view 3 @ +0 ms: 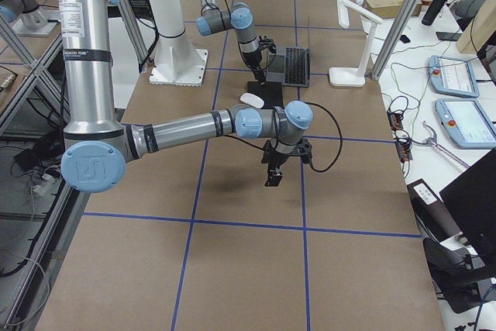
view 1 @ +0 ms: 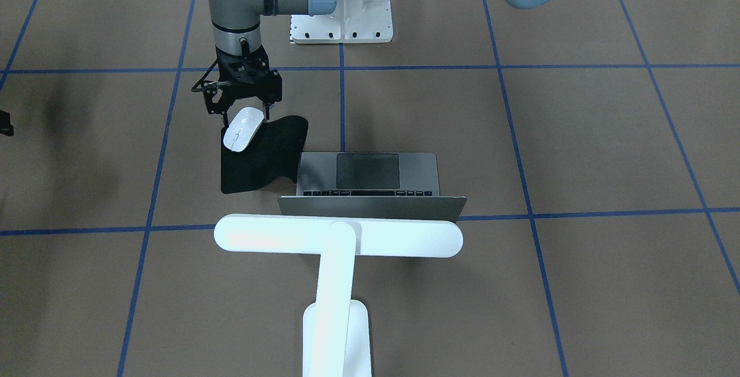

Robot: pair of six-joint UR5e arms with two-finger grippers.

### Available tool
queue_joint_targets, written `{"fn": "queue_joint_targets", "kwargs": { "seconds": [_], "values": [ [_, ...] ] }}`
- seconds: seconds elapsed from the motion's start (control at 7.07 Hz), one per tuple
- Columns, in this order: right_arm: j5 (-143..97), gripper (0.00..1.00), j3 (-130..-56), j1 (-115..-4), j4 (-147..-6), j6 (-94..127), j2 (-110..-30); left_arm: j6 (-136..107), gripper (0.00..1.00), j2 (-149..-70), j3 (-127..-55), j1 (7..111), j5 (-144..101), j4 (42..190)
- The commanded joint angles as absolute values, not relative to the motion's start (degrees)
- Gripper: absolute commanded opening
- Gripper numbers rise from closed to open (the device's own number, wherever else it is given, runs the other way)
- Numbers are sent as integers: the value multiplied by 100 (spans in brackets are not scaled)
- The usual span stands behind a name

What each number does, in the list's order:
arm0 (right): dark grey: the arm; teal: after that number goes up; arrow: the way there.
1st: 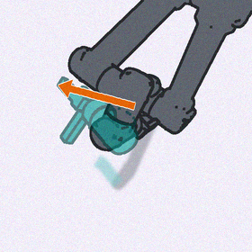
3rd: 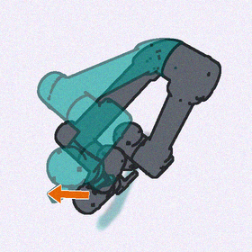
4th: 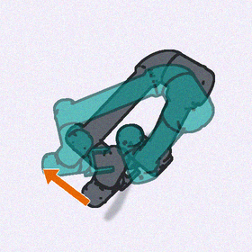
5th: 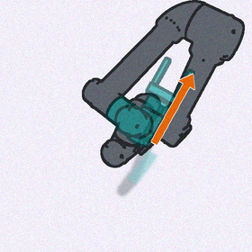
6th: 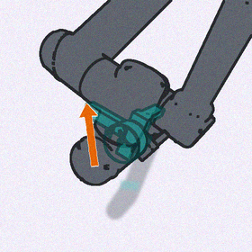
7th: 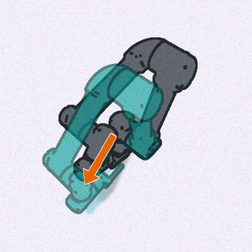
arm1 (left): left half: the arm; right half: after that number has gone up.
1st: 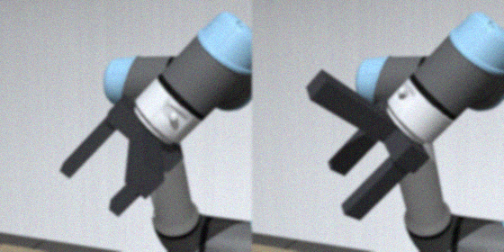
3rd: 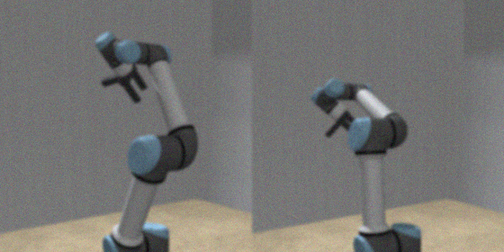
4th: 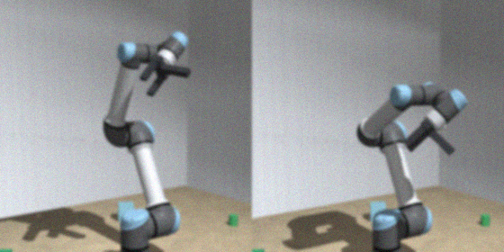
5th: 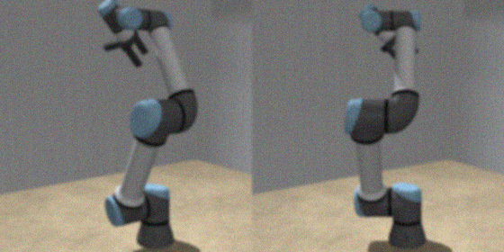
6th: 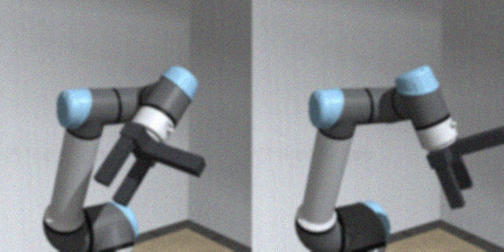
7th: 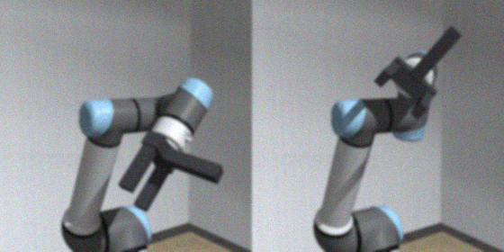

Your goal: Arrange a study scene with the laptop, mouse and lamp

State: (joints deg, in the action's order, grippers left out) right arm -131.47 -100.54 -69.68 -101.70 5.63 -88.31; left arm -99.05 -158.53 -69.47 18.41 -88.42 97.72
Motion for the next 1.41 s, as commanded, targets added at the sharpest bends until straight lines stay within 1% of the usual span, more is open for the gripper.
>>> {"fn": "queue_joint_targets", "kwargs": {
  "seconds": [0.0,0.14,0.28,0.42,0.57,0.85,0.99,1.27],
  "values": [
    [-13105,100,-10055,-7013,-10160,554,-8815,-9372,86,-15035,-8514,1898,-9226,9041],
    [-13113,100,-10063,-7188,-10160,475,-8824,-8986,87,-14325,-9839,1994,-9498,8330],
    [-13096,100,-10090,-7224,-10151,449,-8833,-8608,87,-13935,-10723,2239,-9840,7549],
    [-13078,100,-10064,-7320,-10151,466,-8824,-8169,88,-13678,-11201,2494,-10192,7045],
    [-13087,100,-10072,-7434,-10151,544,-8816,-7869,88,-13249,-11580,2687,-10317,6988],
    [-13087,100,-10063,-7680,-10151,928,-8807,-7149,88,-12100,-12423,2995,-10554,6961],
    [-13087,100,-10072,-7830,-10151,1227,-8807,-6684,88,-11485,-12793,3319,-10834,6970],
    [-13078,100,-10116,-7945,-10099,1134,-8789,-5691,91,-10604,-13129,4031,-11117,6987]
  ]
}}
